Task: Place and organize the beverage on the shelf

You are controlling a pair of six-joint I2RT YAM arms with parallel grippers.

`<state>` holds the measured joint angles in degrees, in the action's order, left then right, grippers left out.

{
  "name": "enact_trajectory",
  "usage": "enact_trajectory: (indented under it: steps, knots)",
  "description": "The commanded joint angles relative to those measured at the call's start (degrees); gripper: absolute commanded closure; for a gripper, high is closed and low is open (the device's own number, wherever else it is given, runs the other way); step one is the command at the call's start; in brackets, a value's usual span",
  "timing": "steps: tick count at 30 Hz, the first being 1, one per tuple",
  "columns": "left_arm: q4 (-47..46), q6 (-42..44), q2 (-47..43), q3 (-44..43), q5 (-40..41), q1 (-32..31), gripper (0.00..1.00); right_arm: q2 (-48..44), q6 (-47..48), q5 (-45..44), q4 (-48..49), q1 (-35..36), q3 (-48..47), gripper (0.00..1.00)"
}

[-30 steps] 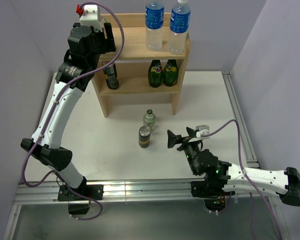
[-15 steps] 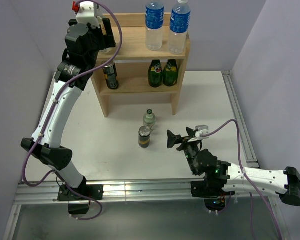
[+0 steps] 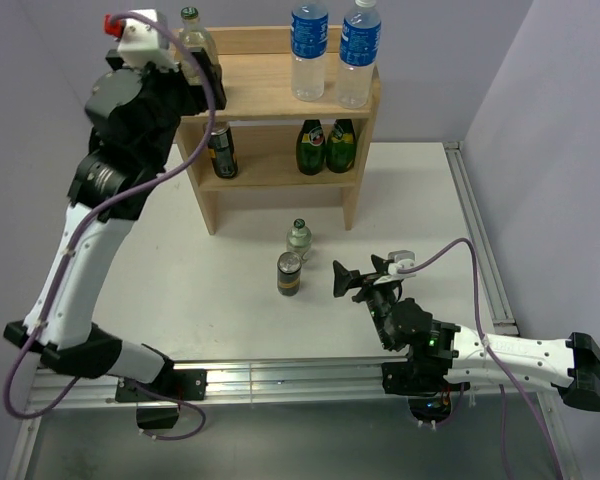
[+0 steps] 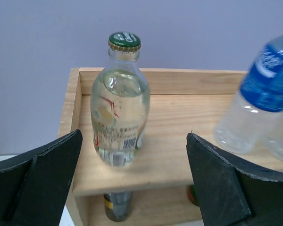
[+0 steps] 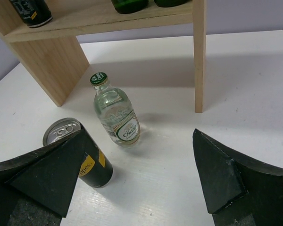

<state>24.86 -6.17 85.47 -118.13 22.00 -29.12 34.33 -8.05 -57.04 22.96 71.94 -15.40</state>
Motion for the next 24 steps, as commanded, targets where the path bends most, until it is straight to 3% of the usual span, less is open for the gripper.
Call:
enact_trajectory:
  steps: [1, 7, 15, 24]
  knots:
    - [1.6, -3.2, -6.9, 3.3, 1.3, -1.8, 0.01, 0.6, -0.4, -0.3, 1.7, -0.5, -0.6, 0.0]
    - [0.9, -8.8, -20.5, 23.4, -3.1, -4.7, 0.01, 1.4, -0.3, 1.0, 2.7, -0.4, -0.4, 0.0]
    - [-5.7, -13.7, -35.1, 53.8, -3.7, -9.0, 0.01, 5.8, -4.4, 16.4, -2.5, -0.2, -7.8, 0.0]
    - [-8.0, -17.4, -40.1, 62.9, -5.5, -9.8, 0.01, 24.8, -11.0, 22.1, 3.1, 0.4, -13.2, 0.0]
